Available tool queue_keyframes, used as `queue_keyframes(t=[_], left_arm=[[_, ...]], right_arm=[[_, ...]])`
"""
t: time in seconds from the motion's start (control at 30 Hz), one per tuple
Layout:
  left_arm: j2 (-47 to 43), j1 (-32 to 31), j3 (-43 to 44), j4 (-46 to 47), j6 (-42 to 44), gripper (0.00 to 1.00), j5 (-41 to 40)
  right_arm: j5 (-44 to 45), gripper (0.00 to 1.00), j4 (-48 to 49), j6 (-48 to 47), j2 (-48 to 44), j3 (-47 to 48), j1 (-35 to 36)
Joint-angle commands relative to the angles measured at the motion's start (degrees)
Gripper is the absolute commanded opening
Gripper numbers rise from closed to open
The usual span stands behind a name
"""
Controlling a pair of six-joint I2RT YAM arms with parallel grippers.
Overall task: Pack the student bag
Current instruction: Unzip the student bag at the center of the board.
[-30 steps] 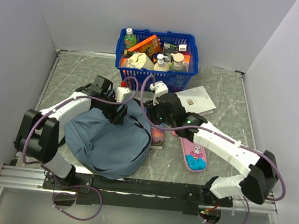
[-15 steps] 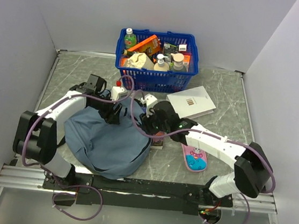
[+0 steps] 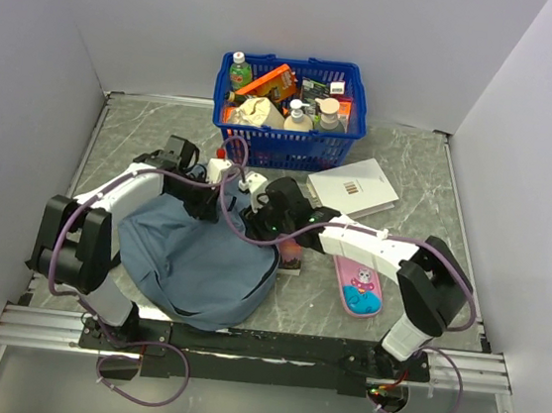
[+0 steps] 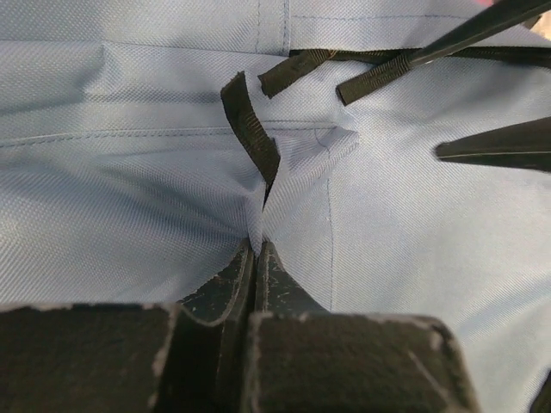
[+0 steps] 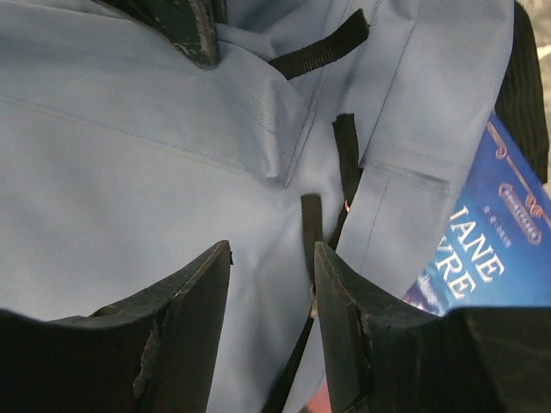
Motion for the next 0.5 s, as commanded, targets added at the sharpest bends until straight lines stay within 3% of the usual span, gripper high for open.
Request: queue_keyframes(t=[0.0, 0.47], left_arm=[[-3.5, -0.2, 5.6, -3.3, 1.2, 0.01, 2.9], [-7.5, -0.2, 5.8, -10.1, 4.2, 0.01, 5.2]], right_arm=[[-1.3, 0.52, 0.2, -2.8, 2.8, 3.6, -0.1], [0.1, 0.48, 3.8, -3.2, 4.8, 3.3, -0.2]])
